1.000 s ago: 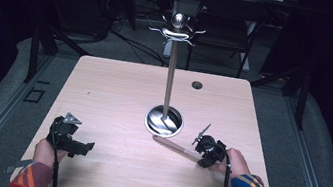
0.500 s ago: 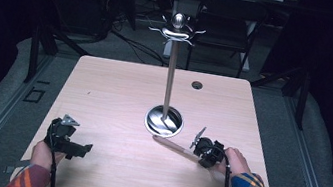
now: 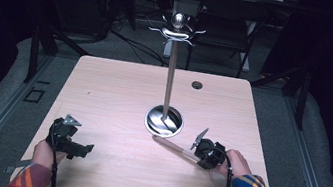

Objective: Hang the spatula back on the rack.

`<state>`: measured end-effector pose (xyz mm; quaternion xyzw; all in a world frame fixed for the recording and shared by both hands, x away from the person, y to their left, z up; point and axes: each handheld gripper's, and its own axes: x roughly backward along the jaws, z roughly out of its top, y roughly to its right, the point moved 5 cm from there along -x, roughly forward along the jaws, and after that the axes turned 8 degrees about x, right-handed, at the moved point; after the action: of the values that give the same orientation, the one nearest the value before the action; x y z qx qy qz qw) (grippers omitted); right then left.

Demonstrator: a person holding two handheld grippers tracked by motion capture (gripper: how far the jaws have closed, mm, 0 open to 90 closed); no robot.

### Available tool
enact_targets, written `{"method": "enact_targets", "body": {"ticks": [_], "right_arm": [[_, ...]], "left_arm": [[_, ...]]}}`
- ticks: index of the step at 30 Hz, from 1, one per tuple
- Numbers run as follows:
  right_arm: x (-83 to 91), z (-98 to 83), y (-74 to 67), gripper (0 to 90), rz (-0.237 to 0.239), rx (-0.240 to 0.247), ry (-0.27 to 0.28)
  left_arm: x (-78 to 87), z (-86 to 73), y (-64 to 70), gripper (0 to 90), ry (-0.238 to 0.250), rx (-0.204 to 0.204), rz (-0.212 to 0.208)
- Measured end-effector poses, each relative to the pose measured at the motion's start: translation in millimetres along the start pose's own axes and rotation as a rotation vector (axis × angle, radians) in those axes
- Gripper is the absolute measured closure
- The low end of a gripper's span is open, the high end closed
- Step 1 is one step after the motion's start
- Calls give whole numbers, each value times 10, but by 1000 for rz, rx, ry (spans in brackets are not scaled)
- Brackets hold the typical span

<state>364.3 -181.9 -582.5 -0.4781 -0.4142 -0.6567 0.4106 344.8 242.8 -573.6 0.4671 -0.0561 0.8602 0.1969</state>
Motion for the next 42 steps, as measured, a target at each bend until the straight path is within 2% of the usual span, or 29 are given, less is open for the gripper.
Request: {"method": "enact_targets", "body": {"ticks": [3, 5, 8, 11, 19, 22, 24, 30, 37, 39, 42], "right_arm": [[28, 6, -22, 779, 6, -6, 24], [67, 6, -33, 779, -11, -5, 31], [118, 10, -56, 780, -22, -24, 63], [129, 10, -59, 780, -16, -36, 73], [62, 7, -76, 779, -1, -23, 11], [-5, 20, -80, 780, 24, -33, -10], [-24, 15, -67, 779, 21, -24, -40], [-84, 26, -60, 778, 48, -32, -79], [-106, 46, -40, 767, 88, -40, -91], [-120, 71, -44, 756, 89, -37, -93], [-117, 105, -32, 779, 82, -17, -127]], "left_arm": [[-7, 12, 9, 5, -4, -11, -5], [-16, 20, 22, 5, 2, -11, 0], [-23, 26, 30, 5, -2, -14, 0], [-34, 34, 36, 5, -4, -16, -3], [-45, 37, 46, 5, -12, -23, -9], [-53, 33, 47, 5, -19, -28, -13], [-58, 31, 51, 5, -20, -26, -12], [-63, 31, 55, 4, -21, -28, -14], [-81, 25, 69, 5, -35, -40, -11], [-83, 23, 80, 5, -35, -39, -11], [-89, 17, 79, 5, -42, -42, -14]]}}
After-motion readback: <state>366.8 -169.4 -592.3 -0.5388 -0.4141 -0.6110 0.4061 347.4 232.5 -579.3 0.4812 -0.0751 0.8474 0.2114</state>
